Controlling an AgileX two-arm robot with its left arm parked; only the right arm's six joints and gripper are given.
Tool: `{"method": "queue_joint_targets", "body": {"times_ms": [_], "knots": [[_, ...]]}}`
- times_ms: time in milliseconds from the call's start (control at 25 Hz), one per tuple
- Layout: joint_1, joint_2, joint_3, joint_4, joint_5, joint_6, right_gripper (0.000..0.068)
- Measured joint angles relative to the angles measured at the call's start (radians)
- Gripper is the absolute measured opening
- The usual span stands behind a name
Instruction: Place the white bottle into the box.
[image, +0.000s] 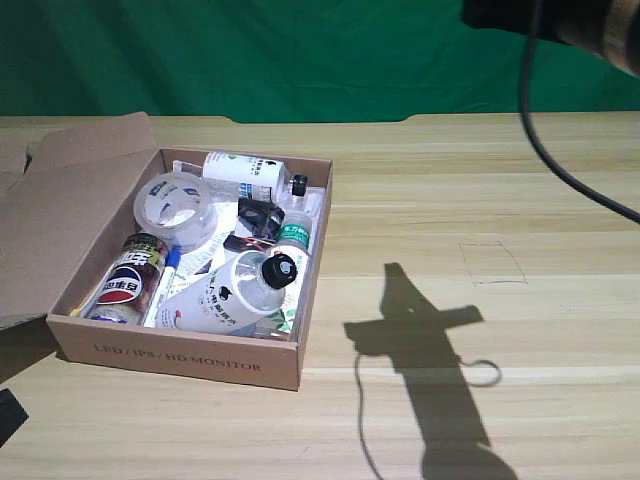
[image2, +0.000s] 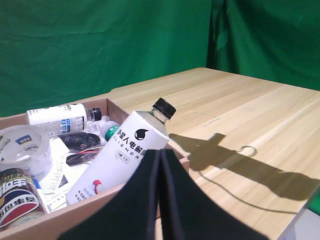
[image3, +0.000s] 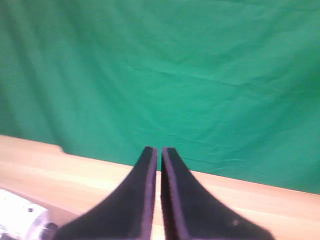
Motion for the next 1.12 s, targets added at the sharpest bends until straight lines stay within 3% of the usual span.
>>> {"method": "queue_joint_targets", "body": {"times_ms": [320, 400, 440, 520, 560, 680, 760, 880, 1120], "knots": [[-0.002, -0.481, 0.324, 0.011, 0.119, -0.120, 0.0003], [-0.002, -0.616, 0.385, 0.061, 0.143, -0.200, 0.0003], [-0.002, -0.679, 0.409, 0.110, 0.159, -0.258, 0.0003], [-0.003, -0.817, 0.463, 0.299, 0.209, -0.460, 0.0003], [-0.003, -0.884, 0.498, 0.444, 0.244, -0.608, 0.0003], [-0.003, -1.000, 0.561, 0.771, 0.366, -0.920, 0.0003], [-0.003, -1.054, 0.596, 0.941, 0.443, -1.047, 0.0003], [-0.003, -1.086, 0.612, 1.057, 0.485, -1.088, 0.0003], [-0.003, -1.090, 0.612, 1.078, 0.486, -1.094, 0.0003]]}}
